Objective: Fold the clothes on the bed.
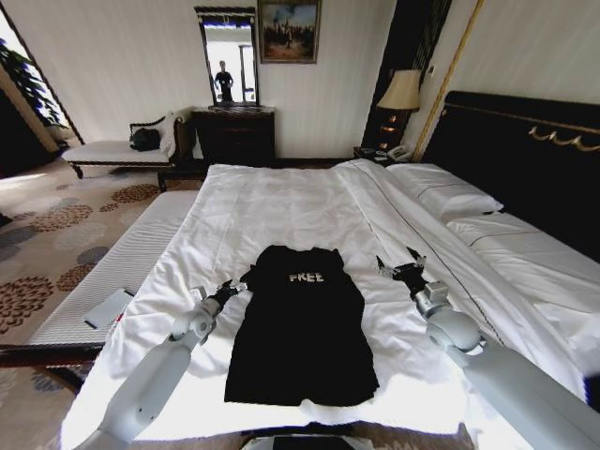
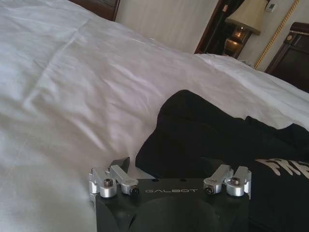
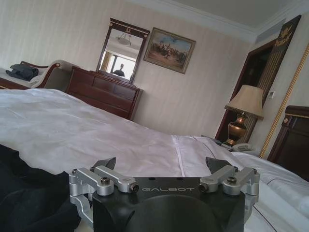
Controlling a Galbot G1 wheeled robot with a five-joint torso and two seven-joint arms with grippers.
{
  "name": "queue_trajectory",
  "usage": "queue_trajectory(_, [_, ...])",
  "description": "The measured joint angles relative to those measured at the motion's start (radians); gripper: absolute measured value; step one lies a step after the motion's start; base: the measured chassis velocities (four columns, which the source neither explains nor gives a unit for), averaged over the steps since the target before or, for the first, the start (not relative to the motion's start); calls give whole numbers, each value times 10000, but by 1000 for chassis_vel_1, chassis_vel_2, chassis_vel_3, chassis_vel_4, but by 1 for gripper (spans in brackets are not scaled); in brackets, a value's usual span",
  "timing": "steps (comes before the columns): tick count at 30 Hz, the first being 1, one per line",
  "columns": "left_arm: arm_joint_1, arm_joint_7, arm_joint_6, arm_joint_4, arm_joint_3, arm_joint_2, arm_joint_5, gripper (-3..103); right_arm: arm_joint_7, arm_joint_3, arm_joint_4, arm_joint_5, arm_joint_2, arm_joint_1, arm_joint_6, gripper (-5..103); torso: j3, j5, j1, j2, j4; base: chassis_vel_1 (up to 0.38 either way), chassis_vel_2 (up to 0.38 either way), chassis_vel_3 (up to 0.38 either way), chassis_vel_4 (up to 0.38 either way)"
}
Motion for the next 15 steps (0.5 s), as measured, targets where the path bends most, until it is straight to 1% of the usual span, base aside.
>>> queue_trajectory(2, [-167, 0, -58, 166, 238, -63, 142, 74, -4, -45, -55, -6, -16, 67, 23, 100, 0, -2, 0, 0, 1, 0, 0, 0, 0])
queue_trajectory(4, [-217, 0, -80, 218, 285, -101, 157, 74, -10, -47, -75, -6, -21, 75, 37, 100, 0, -3, 0, 0, 1, 0, 0, 0, 0])
queue_trajectory(8, [-280, 1, -243, 468, 311, -149, 308, 52, -57, -49, -159, -59, -6, 15, 116, 100, 0, -1, 0, 0, 0, 0, 0, 0, 0])
queue_trajectory(9, [-280, 1, -243, 468, 311, -149, 308, 52, -57, -49, -159, -59, -6, 15, 116, 100, 0, -1, 0, 0, 0, 0, 0, 0, 0])
queue_trajectory(10, [-267, 1, -268, 497, 272, -152, 316, 46, -59, -83, -182, -93, 30, 11, 120, 100, -1, -2, 0, 0, -1, 0, 0, 0, 0])
queue_trajectory(11, [-170, 1, -276, 434, 179, -131, 289, 36, -60, -217, -201, -159, 104, 42, 120, 100, 0, -3, 0, 0, 2, 0, 0, 0, 0])
queue_trajectory(12, [-145, 1, -283, 398, 163, -117, 285, 30, -60, -261, -204, -181, 123, 58, 117, 100, 0, -2, 0, 0, 2, 0, 0, 0, 0])
queue_trajectory(13, [-145, 1, -283, 398, 163, -117, 285, 30, -60, -261, -204, -181, 123, 58, 117, 100, 0, -2, 0, 0, 2, 0, 0, 0, 0])
queue_trajectory(15, [-103, 1, -354, 358, 145, -85, 287, 19, -54, -339, -219, -207, 153, 96, 92, 100, -1, -2, -1, 0, 0, 0, 0, 0, 0])
